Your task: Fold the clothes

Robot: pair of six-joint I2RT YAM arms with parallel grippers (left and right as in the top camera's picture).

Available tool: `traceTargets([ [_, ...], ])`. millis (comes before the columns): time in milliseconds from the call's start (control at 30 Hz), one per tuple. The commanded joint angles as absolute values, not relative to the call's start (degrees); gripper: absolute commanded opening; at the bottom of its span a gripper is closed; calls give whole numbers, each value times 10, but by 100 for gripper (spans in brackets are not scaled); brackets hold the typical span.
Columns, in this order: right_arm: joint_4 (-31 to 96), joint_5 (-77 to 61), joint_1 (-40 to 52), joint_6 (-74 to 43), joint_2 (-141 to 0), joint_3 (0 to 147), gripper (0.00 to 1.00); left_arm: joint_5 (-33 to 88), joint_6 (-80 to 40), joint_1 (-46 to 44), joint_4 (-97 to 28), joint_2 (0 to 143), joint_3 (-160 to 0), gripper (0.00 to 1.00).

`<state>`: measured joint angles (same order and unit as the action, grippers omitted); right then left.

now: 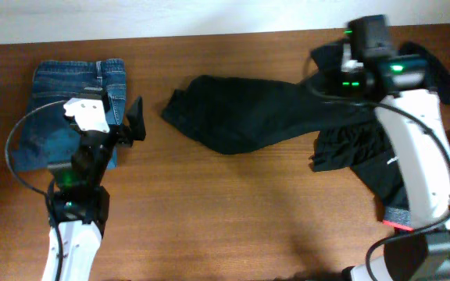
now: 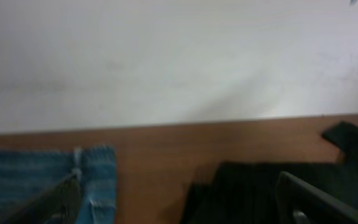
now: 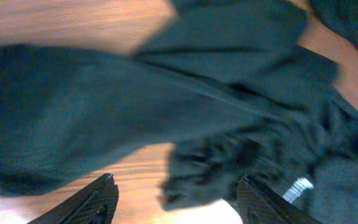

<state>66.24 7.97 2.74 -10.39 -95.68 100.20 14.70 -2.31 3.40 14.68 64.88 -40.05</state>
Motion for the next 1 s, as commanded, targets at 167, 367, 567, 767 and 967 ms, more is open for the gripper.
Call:
traceTargets([
  [167, 708, 32, -68, -110, -939, 1012, 69, 199, -135, 25, 111, 791, -537, 99],
  [367, 734, 28, -83, -108, -939, 1012, 70, 202, -156, -11, -139, 947, -793, 99],
  [567, 745, 28, -83, -108, -939, 1012, 70, 264, -137, -37, -284, 1126, -1034, 99],
  [767, 748, 28, -83, -108, -939, 1012, 70, 298, -137, -57, -290, 1267, -1129, 99],
  [967, 748, 28, -83, -108, -939, 1012, 70, 297, -137, -75, -287, 1345, -1129, 99],
])
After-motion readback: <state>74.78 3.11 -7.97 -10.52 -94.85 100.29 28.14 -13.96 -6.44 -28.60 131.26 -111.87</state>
